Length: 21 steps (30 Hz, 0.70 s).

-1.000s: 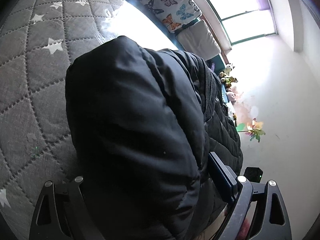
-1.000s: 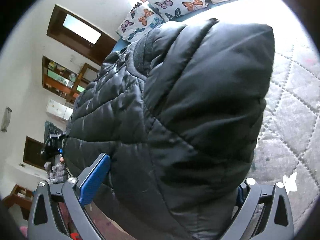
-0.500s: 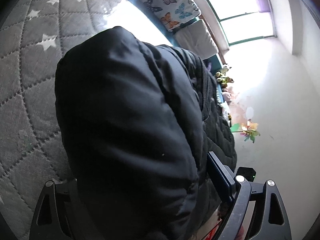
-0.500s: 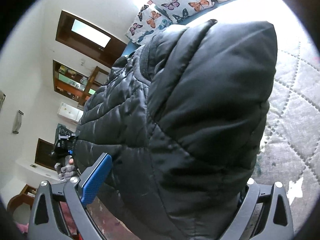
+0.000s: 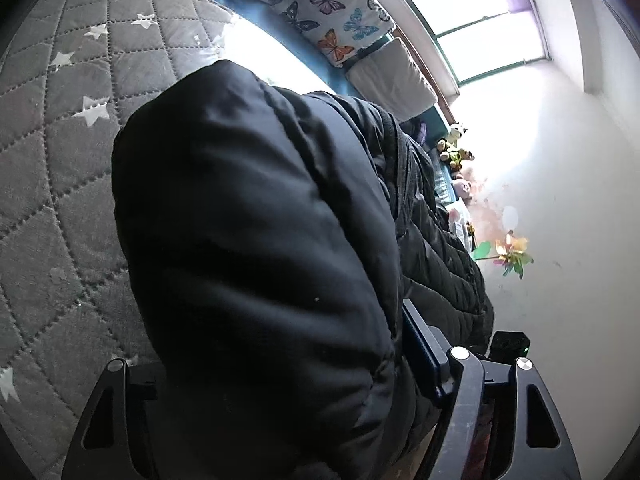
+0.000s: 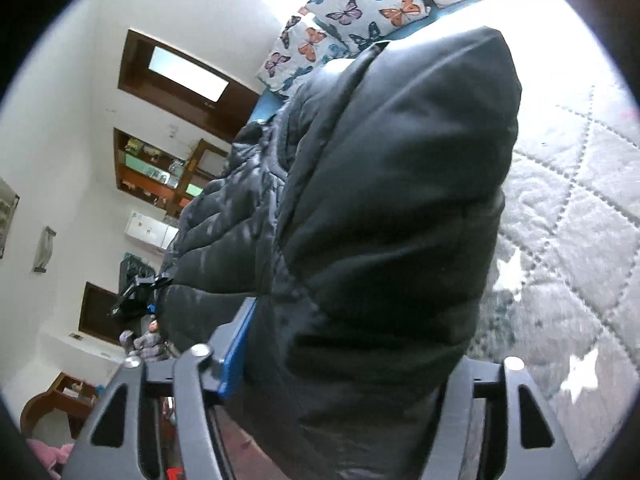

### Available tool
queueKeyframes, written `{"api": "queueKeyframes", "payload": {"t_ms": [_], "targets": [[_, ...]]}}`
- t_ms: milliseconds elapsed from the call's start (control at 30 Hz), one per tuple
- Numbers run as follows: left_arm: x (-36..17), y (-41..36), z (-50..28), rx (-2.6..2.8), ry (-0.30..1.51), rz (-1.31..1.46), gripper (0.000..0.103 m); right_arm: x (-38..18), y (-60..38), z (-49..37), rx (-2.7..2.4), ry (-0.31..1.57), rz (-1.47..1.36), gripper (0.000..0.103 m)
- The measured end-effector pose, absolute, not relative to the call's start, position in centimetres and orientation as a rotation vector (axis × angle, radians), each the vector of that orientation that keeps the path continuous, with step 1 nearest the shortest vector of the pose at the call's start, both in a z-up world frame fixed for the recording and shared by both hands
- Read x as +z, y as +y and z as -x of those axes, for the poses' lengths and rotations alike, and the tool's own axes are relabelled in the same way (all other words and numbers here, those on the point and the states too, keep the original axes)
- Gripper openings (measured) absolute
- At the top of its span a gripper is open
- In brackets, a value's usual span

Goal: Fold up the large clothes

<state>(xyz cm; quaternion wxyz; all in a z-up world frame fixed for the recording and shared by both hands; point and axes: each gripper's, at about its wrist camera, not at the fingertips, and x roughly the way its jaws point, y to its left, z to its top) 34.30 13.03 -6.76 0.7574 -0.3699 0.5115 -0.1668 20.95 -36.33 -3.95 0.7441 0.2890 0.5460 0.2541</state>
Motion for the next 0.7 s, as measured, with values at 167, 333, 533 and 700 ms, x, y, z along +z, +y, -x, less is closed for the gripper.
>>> {"api": "queueKeyframes", "payload": {"t_ms": [167,333,533,700], "targets": [[-7.8,13.3,-35.2,-0.376,1.149,0.823,0.084,-4.4,-36.2,-21.4,0.580,1.217,-0.634,0.070],[-8.8,13.2,-36.2,-0.405,1.194,0.856,0.091,-6.3,-36.3,-22.2,0.599,1.241,-0.694,0.087],[-7.5,12.0,-35.7,-0.364,1.167,0.785,0.086,-5.7,-36.1,-21.7,0.578,1.224,-0.690,0.079],[-4.4,11.3,-34.3,-0.359,1.110,0.743,0.069,-2.8,-35.3,-20.9,0.554,1.155,-0.640,0.057]]}}
